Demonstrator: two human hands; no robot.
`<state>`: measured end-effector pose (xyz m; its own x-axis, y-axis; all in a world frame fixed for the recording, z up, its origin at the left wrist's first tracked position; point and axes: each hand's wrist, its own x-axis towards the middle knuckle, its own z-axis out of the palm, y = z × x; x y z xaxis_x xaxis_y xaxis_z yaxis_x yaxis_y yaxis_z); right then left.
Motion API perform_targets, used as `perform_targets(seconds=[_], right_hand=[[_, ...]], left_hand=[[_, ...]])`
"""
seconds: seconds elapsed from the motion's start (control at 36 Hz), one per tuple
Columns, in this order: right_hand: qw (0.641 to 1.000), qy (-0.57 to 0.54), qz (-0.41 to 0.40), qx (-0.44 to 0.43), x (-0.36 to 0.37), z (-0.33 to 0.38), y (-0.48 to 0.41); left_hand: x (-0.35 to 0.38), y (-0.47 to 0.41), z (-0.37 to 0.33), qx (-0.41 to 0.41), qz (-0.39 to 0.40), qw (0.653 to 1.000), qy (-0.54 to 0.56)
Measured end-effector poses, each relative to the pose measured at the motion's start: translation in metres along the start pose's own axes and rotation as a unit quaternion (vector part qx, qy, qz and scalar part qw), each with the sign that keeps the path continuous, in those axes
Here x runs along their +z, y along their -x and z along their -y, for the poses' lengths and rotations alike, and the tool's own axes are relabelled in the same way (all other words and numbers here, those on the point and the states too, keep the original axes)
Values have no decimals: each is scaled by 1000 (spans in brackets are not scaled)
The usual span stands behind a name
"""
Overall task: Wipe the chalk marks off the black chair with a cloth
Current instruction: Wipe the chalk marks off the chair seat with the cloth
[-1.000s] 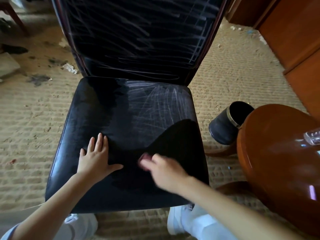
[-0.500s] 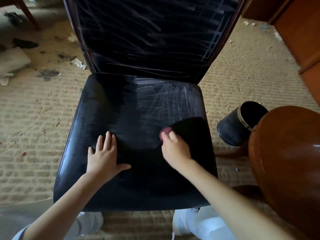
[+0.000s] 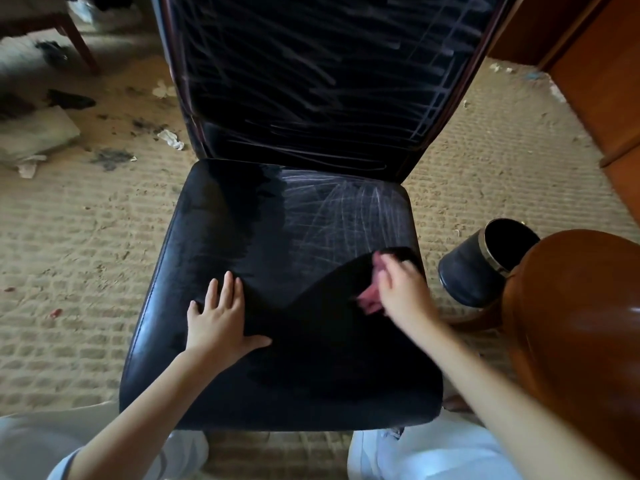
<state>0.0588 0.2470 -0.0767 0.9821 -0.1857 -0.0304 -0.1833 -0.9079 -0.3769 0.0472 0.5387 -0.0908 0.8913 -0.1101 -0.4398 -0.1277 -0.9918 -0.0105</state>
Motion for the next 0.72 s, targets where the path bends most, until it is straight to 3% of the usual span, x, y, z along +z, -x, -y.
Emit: perform_targets(seconds=[0.11, 0.19, 0.33, 0.47, 0.58, 0.72], right_hand=[[989, 71, 11, 131, -8, -45, -50], [982, 89, 40, 159, 4, -34, -61], [995, 68, 79, 2, 43, 50, -14], [973, 35, 134, -187, 76, 119, 68], [954, -15, 214, -207, 67, 128, 81], [971, -85, 133, -179, 36, 89, 48]], left_hand=[[1, -1, 0, 1, -2, 1000, 7], [1, -1, 0, -2, -3, 1000, 9], [0, 0, -3, -6, 3, 1000, 6], [-1, 0, -1, -5, 3, 1000, 14], [2, 0, 0, 2, -6, 1000, 18], [1, 1, 1, 0, -1, 1000, 20]])
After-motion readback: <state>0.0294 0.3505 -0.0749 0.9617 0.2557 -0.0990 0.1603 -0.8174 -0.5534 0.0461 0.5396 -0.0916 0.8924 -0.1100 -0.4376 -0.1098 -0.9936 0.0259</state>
